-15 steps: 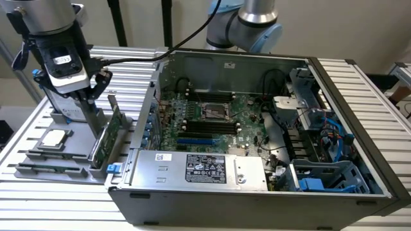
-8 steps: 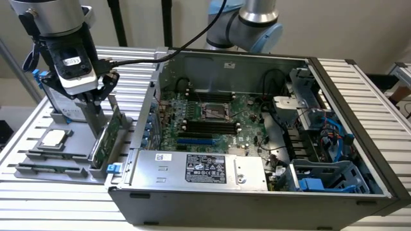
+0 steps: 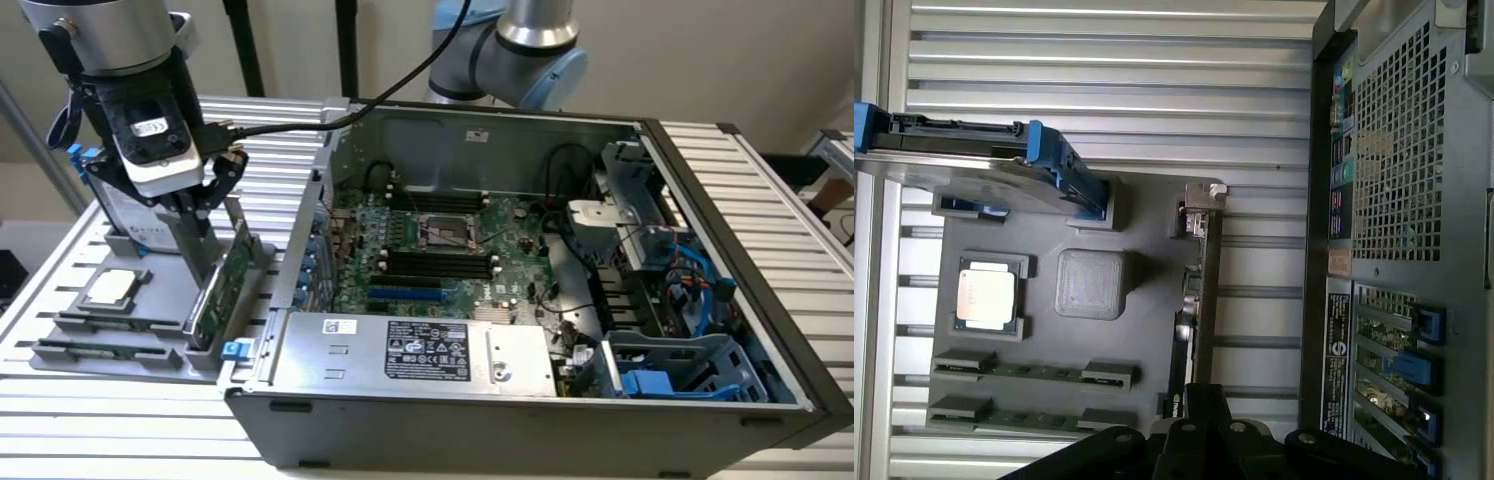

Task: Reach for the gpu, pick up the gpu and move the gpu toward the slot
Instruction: 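Pick up the gpu and move the gpu toward the slot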

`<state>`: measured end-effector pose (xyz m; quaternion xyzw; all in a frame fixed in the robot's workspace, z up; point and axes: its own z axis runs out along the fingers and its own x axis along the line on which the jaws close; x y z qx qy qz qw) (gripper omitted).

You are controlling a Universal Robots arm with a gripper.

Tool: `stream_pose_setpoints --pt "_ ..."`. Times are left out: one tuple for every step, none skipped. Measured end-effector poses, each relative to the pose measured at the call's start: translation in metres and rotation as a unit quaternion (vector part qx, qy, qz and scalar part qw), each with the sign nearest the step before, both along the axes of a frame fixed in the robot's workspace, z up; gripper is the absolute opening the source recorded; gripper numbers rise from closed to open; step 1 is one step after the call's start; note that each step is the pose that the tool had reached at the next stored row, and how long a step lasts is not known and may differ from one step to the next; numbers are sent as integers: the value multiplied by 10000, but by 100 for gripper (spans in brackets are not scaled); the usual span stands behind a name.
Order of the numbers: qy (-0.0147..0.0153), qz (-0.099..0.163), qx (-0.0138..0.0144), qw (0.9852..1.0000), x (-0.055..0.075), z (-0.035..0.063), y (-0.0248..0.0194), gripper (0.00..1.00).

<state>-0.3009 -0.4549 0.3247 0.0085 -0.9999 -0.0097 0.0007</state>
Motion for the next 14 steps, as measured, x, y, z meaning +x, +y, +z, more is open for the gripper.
stream_pose_setpoints --pt "0 0 0 10000 0 0 0 11" --pt "0 0 0 10000 0 0 0 11" --pt "0 0 0 10000 0 0 1 11" --pt "0 0 0 10000 0 0 2 11" --pt "0 0 1 10000 -1 -1 6 11" --pt "-1 -1 0 10000 -8 -1 11 11" --pt "0 -5 0 10000 -19 -1 18 11" --pt "1 -7 -1 10000 -32 -2 27 11" --pt "0 -7 -2 10000 -47 -3 35 11" --pt "-1 -8 -3 10000 -57 -4 38 11" --pt "0 -7 -4 10000 -58 -4 39 11" --pt "-1 -7 -3 10000 -58 -4 41 12" --pt "-1 -7 -4 10000 -58 -4 41 18" --pt "0 -9 -5 10000 -61 -5 45 18"
